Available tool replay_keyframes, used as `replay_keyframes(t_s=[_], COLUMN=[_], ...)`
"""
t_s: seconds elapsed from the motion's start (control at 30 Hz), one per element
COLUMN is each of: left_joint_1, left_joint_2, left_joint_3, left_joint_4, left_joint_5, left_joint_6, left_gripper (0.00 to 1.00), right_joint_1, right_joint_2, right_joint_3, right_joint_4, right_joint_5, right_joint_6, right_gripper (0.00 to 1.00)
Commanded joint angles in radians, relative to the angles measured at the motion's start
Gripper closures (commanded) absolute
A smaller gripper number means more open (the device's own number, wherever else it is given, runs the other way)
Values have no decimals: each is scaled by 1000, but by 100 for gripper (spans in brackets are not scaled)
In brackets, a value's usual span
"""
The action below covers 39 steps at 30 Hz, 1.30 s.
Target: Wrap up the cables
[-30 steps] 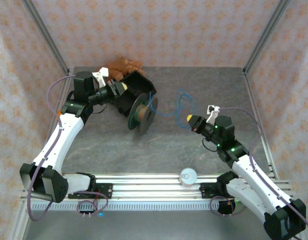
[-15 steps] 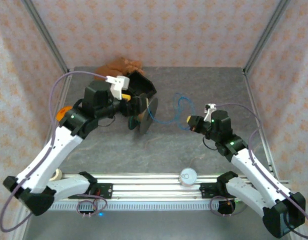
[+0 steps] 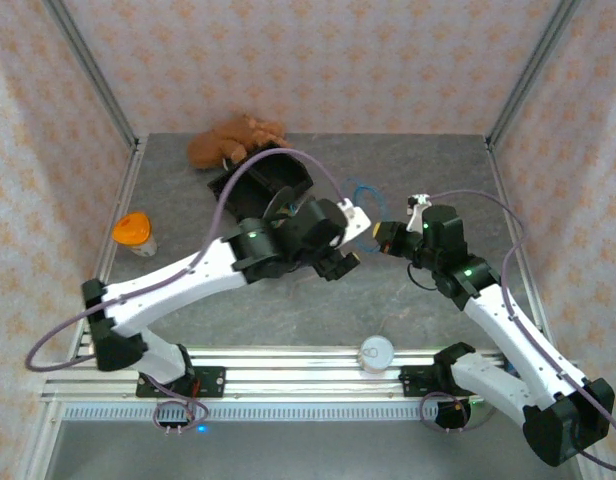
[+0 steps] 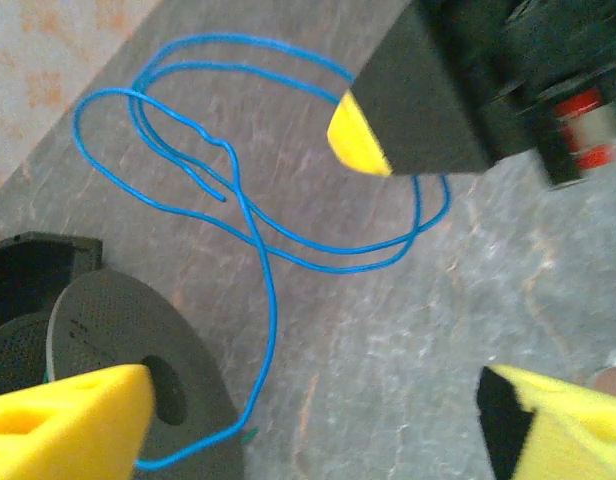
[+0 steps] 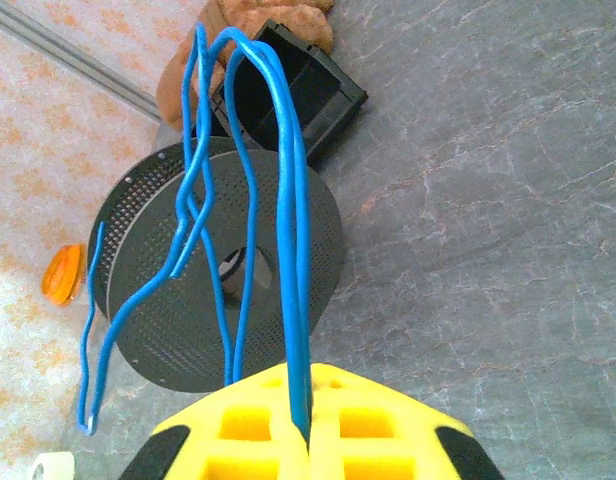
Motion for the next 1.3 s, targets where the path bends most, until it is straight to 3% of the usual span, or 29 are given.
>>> replay_keyframes(t_s=[0.0,0.1,0.2,0.23,0.3,0.53,0.7,0.8,0.93,1.13,1.27], left_joint_1=[1,0,7,12,39,221,287,269,129,58,49], left_joint_2=[66,127,165,174,168,-15,-64,-30,50,196,270], left_joint_3=[89,132,158,172,191,104,90,133,208,317,365], left_joint_4=[-98,-120,-126,-136,-142,-2,22,-30,-133,-256,-297], left_joint_5=[-119,-97,-104,-128,-161,98,238,330,187,79,73], left_joint_6=[72,70,41,23,-26,-203,-241,-216,-125,-76,-69], left_gripper=[23,40,80,90,100,100,100,71,45,43,56], right_joint_1=[-3,-2,-2,-2,-3,-2,-4,-4,-4,-4,-3], right_joint_2=[-5,-5,-7,-10,-18,-56,-76,-75,-76,-75,-77], right_joint_3=[43,55,62,62,60,33,23,36,53,72,89], right_joint_4=[-21,-30,-38,-42,-56,-95,-101,-110,-112,-119,-127], right_joint_5=[-16,-18,-23,-22,-13,19,30,29,23,20,15], right_joint_6=[-16,-16,-18,-20,-29,-47,-44,-45,-46,-44,-39], right_gripper=[100,100,100,100,100,100,100,100,100,100,100])
